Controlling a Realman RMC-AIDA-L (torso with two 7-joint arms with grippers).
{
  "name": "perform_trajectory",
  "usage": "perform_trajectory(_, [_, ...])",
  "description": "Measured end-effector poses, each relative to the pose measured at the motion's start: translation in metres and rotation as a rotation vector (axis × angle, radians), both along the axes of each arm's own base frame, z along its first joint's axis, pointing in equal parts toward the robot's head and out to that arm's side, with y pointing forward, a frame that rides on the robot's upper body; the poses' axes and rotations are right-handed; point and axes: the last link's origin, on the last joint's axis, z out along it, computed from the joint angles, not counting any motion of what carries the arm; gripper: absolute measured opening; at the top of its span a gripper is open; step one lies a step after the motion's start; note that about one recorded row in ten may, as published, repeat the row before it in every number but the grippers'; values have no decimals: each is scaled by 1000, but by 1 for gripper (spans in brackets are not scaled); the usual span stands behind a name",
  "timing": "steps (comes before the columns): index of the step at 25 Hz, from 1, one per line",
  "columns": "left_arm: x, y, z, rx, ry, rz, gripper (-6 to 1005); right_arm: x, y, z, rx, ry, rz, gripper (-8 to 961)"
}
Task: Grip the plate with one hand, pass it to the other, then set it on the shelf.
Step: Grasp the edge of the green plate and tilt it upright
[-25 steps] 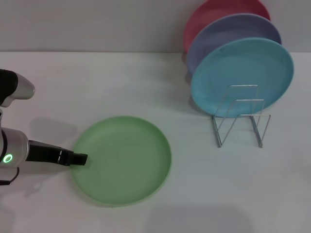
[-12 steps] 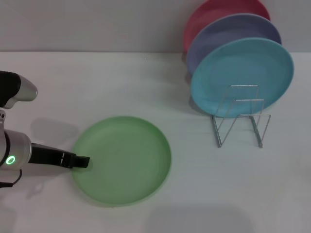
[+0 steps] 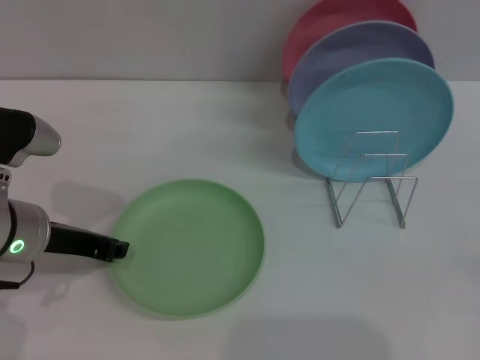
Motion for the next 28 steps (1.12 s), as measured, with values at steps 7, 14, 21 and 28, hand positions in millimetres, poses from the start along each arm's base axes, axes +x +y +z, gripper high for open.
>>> perform_trajectory(7, [-1,0,-1,-1,5,-2,223,0,0,0,0,0,0,824])
perform_trajectory(14, [4,1,3,14,5,-22,78,0,0,0,1,-1,1,825])
perform_trajectory(21, [15,4,11,45,3,-73,29,-5,1,-1,0,-8,30,824])
perform_trajectory(28, [48,16,42,203,1,-251,30,-52,15,-7,-20,-99,324,825])
